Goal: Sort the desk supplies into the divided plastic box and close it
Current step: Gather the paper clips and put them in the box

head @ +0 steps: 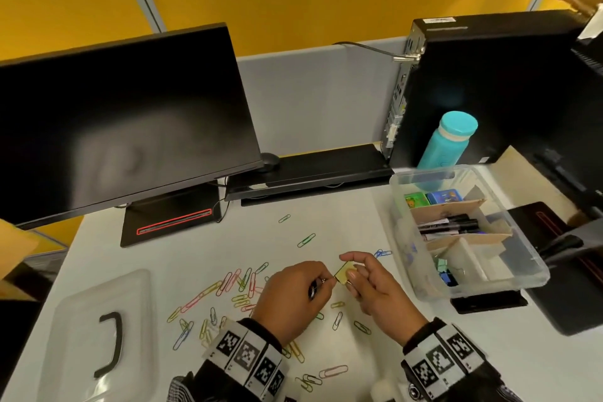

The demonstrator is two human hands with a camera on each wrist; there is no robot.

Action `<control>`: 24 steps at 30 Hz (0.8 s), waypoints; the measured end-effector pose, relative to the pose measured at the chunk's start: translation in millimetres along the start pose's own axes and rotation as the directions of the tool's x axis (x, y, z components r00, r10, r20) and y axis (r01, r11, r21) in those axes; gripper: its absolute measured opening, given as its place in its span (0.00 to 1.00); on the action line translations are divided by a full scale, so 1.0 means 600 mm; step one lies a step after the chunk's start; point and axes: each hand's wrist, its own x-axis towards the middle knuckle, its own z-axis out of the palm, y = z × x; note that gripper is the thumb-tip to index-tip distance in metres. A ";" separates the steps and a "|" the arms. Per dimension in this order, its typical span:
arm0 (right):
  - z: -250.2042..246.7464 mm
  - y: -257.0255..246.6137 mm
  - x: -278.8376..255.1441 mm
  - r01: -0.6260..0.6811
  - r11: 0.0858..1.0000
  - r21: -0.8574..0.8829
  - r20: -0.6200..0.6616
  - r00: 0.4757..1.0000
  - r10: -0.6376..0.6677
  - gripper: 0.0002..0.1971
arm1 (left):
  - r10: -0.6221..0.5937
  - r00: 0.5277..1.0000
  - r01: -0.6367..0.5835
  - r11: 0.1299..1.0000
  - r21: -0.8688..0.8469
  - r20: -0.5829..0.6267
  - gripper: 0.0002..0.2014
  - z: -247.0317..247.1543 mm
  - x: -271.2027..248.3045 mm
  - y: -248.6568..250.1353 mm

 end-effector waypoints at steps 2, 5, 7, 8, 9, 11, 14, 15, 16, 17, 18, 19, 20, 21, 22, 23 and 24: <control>0.000 -0.003 0.007 0.003 1.000 0.004 -0.003 1.000 -0.003 0.11 | 0.019 0.998 -0.017 0.999 0.047 -0.054 0.08 0.001 0.001 0.002; 0.003 -0.010 0.011 0.021 1.000 0.003 0.007 1.000 -0.021 0.11 | 0.050 0.991 -0.036 0.993 0.116 -0.120 0.08 0.001 0.000 0.007; 0.006 -0.017 0.013 0.053 0.998 -0.038 0.029 0.998 -0.052 0.11 | 0.052 0.989 -0.034 0.991 0.127 -0.139 0.07 -0.002 -0.001 0.007; 0.007 -0.021 0.013 0.069 0.996 -0.065 0.042 0.997 -0.066 0.11 | 0.050 0.990 -0.034 0.992 0.120 -0.132 0.07 -0.005 -0.002 0.005; 0.008 -0.024 0.012 0.081 0.993 -0.087 0.053 0.996 -0.077 0.12 | 0.048 0.992 -0.036 0.994 0.102 -0.116 0.06 -0.008 -0.002 0.003; 0.007 -0.031 0.012 0.101 0.988 -0.115 0.075 0.993 -0.093 0.12 | 0.035 0.998 -0.035 0.999 0.002 -0.053 0.07 -0.016 -0.004 -0.004; 0.004 -0.039 0.012 0.115 0.986 -0.125 0.094 0.990 -0.103 0.12 | -0.055 0.996 0.075 0.953 -0.293 0.077 0.09 -0.033 -0.005 -0.007; 0.004 -0.042 0.012 0.116 0.985 -0.125 0.102 0.989 -0.104 0.13 | -0.086 0.989 0.125 0.918 -0.377 0.119 0.10 -0.038 -0.004 -0.007; 0.004 -0.044 0.011 0.119 0.984 -0.132 0.118 0.988 -0.104 0.14 | -0.105 0.983 0.160 0.886 -0.434 0.148 0.12 -0.043 -0.003 -0.007; 0.006 -0.047 0.011 0.126 0.980 -0.154 0.139 0.985 -0.104 0.16 | -0.114 0.980 0.179 0.863 -0.473 0.162 0.14 -0.047 -0.001 -0.007; 0.009 -0.051 0.010 0.139 0.972 -0.191 0.164 0.981 -0.108 0.19 | -0.118 0.979 0.188 0.845 -0.500 0.167 0.13 -0.051 0.001 -0.008; 0.014 -0.054 0.009 0.159 0.958 -0.238 0.189 0.975 -0.114 0.21 | -0.117 0.979 0.188 0.834 -0.518 0.166 0.11 -0.055 0.005 -0.007; 0.020 -0.057 0.008 0.183 0.942 -0.282 0.213 0.969 -0.124 0.23 | -0.111 0.980 0.182 0.830 -0.527 0.164 0.10 -0.059 0.008 -0.008; 0.026 -0.060 0.007 0.205 0.924 -0.324 0.230 0.964 -0.133 0.25 | -0.104 0.981 0.176 0.829 -0.531 0.163 0.09 -0.063 0.012 -0.009; 0.031 -0.062 0.007 0.222 0.906 -0.360 0.240 0.961 -0.140 0.27 | -0.102 0.981 0.176 0.827 -0.534 0.165 0.09 -0.067 0.016 -0.010; 0.035 -0.065 0.008 0.237 0.889 -0.392 0.245 0.958 -0.148 0.28 | -0.103 0.980 0.179 0.823 -0.539 0.168 0.08 -0.070 0.018 -0.012; 0.039 -0.066 0.008 0.251 0.871 -0.423 0.247 0.956 -0.155 0.29 | -0.101 0.980 0.178 0.820 -0.544 0.169 0.08 -0.074 0.019 -0.014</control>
